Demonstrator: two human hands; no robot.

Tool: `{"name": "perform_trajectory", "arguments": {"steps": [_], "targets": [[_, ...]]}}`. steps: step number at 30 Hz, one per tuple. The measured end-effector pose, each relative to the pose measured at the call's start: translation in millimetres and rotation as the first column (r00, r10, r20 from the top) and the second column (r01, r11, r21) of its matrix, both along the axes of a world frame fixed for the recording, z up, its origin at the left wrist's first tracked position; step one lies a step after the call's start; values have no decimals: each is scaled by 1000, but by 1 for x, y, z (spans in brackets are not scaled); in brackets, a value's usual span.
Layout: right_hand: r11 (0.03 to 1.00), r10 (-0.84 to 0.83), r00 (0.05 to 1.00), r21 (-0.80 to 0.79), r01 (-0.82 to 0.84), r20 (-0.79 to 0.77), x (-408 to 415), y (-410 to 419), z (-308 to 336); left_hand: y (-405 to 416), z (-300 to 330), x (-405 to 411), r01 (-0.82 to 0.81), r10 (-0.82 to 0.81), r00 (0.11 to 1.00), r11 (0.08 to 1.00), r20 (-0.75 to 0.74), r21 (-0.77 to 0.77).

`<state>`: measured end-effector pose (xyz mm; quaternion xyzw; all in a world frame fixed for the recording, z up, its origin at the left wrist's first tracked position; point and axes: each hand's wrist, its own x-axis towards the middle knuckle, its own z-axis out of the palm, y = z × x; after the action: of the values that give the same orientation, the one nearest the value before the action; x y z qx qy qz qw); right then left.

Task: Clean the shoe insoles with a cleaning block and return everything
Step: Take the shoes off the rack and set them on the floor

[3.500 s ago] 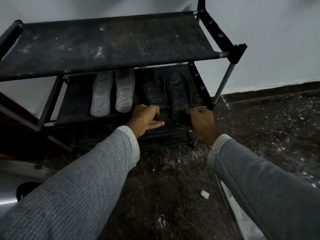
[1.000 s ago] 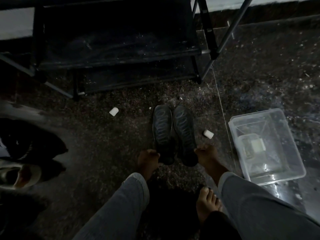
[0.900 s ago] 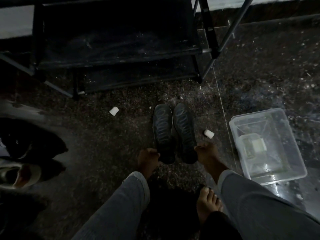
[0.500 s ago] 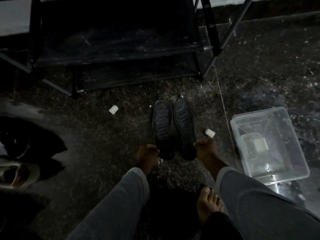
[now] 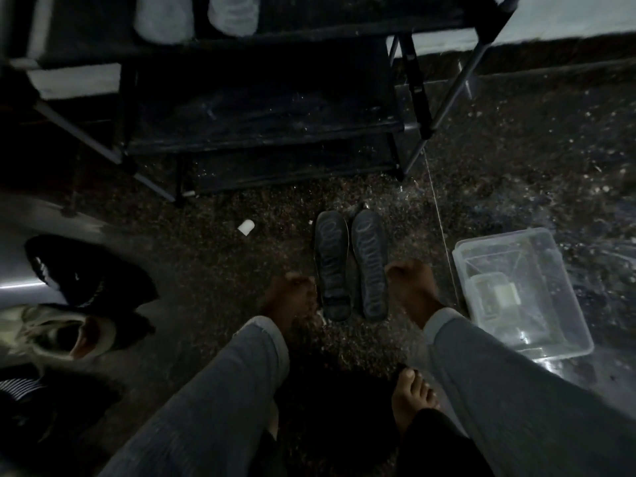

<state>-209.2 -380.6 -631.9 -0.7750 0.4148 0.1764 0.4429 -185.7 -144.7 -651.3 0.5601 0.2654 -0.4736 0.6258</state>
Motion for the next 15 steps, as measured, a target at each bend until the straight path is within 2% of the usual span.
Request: {"name": "perform_trajectory", "arguments": {"steps": [1, 3, 4, 10, 12, 15], "targets": [[1000, 7, 1000, 2, -7, 29, 5, 3, 17, -5, 24, 11, -48, 48, 999, 998, -10, 48], [1000, 11, 996, 2, -12, 87, 14, 8, 52, -8, 69, 25, -167, 93, 960, 946, 263, 278], [1000, 13, 993, 22, -16, 114, 17, 10, 70, -7, 91, 29, -213, 87, 933, 915, 349, 343], [996, 4, 969, 83, -25, 246, 52, 24, 164, 10, 210, 61, -292, 126, 866, 913, 483, 286], [994, 65, 959, 71, -88, 277, 66, 32, 193, 20, 239, 68, -324, 145, 839, 907, 524, 268], [991, 25, 931, 111, -70, 365, 87, 47, 230, 38, 276, 82, -370, 178, 807, 896, 564, 245]]}}
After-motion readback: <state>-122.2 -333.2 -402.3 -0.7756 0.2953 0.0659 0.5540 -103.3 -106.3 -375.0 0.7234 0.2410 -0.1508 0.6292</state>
